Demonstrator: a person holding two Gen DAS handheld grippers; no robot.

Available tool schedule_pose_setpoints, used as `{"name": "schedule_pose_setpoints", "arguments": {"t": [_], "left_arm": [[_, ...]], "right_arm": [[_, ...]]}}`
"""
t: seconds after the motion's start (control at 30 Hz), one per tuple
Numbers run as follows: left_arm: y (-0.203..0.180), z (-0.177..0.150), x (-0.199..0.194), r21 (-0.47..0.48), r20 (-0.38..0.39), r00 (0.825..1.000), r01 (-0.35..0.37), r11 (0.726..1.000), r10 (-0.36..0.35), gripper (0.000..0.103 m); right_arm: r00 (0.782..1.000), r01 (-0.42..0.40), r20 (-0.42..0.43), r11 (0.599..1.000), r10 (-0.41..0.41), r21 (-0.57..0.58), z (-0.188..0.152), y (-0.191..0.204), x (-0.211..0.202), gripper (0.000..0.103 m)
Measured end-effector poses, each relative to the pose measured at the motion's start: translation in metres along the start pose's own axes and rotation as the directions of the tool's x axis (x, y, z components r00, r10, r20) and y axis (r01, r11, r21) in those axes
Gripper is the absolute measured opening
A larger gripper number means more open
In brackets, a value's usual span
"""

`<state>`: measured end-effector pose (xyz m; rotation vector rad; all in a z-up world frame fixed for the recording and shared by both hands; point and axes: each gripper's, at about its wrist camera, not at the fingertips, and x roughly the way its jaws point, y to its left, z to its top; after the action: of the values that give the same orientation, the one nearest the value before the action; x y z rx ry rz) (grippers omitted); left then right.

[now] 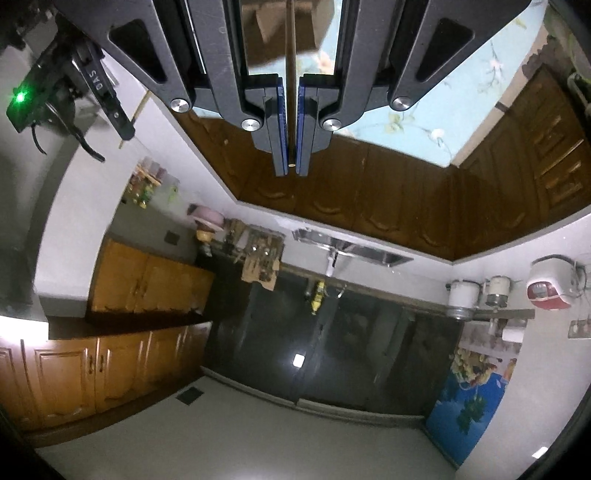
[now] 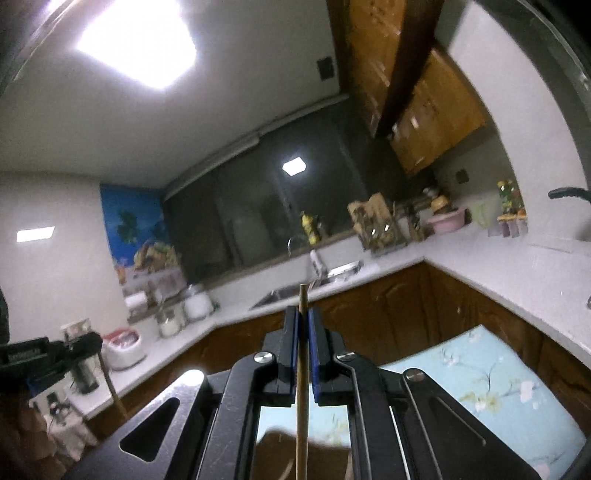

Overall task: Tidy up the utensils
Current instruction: 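Lower the chopsticks into the wooden holder and open both tools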

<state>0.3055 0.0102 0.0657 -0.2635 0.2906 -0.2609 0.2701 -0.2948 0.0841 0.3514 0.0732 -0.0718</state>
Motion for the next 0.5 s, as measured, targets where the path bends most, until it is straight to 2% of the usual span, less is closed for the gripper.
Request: {"name": "schedule_pose_setpoints", "arguments": {"t": [0.13, 0.23, 0.4, 0.5], "left_arm": [[-0.003, -0.011, 0.022, -0.012, 0.037, 0.999, -0.009, 1.000, 0.009, 0.002], [-0.003, -0.031, 0.044, -0.019, 0.045, 0.999, -0.025, 1.000, 0.026, 0.002], [0.005, -0.074, 0.083, -0.062, 0.019, 0.999, -0.047, 0.997, 0.048, 0.002], [0.006, -0.087, 0.097, -0.085, 0.015, 0.998, -0.054, 0.995, 0.055, 0.002]], "right_arm": [[0.999, 0.025, 0.036, 1.000, -0.025, 0.001, -0.002, -0.005, 0.017, 0.005], [0.998, 0.050, 0.044, 0.999, -0.049, -0.004, -0.012, -0.009, 0.026, 0.005], [0.996, 0.082, 0.018, 0.997, -0.082, 0.004, -0.037, -0.017, 0.039, 0.005], [0.995, 0.096, 0.023, 0.995, -0.096, 0.008, -0.046, -0.022, 0.041, 0.005]]}}
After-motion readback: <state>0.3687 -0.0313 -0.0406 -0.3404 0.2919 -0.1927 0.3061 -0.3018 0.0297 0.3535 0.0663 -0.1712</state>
